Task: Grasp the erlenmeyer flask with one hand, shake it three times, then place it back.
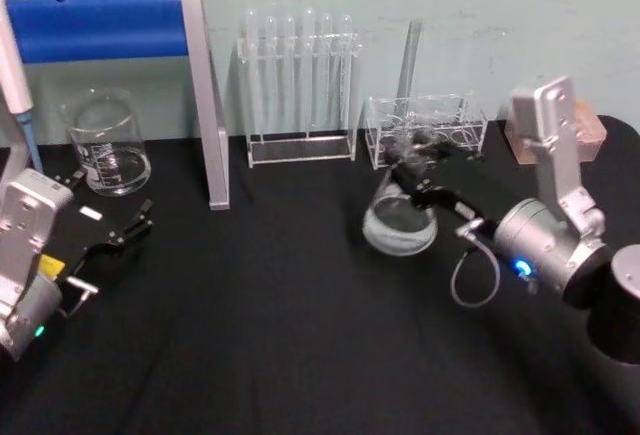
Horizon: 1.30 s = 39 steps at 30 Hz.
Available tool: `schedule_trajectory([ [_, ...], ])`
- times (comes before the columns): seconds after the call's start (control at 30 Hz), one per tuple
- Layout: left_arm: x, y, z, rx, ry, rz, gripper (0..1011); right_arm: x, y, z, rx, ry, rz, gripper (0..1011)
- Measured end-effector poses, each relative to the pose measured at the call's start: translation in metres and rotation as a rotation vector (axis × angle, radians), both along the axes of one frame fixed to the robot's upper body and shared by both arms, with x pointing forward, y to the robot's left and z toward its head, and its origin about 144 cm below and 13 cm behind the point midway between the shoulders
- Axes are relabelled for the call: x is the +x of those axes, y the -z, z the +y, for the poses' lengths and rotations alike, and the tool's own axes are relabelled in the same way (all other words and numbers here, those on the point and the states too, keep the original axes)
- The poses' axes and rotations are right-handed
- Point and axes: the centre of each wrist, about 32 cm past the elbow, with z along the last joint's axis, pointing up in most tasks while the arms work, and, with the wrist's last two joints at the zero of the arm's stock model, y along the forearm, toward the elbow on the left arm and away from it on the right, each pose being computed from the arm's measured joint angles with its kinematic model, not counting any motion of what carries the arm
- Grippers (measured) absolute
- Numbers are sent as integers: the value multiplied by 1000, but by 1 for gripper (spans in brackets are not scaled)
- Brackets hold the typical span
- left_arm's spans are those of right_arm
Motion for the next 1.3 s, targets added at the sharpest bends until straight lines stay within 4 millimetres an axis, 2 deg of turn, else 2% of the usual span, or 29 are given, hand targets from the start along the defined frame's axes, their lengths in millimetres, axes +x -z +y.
schedule_trajectory([
  [0.3,0,0,0,0,0,0,1001,8,-1,-18,6,92,-6,450],
  [0.57,0,0,0,0,0,0,1001,7,-1,-17,7,84,-7,450],
  [0.87,0,0,0,0,0,0,1001,-3,-1,1,6,-14,-2,450],
  [1.3,0,0,0,0,0,0,1001,-28,-4,34,4,-223,-4,450],
])
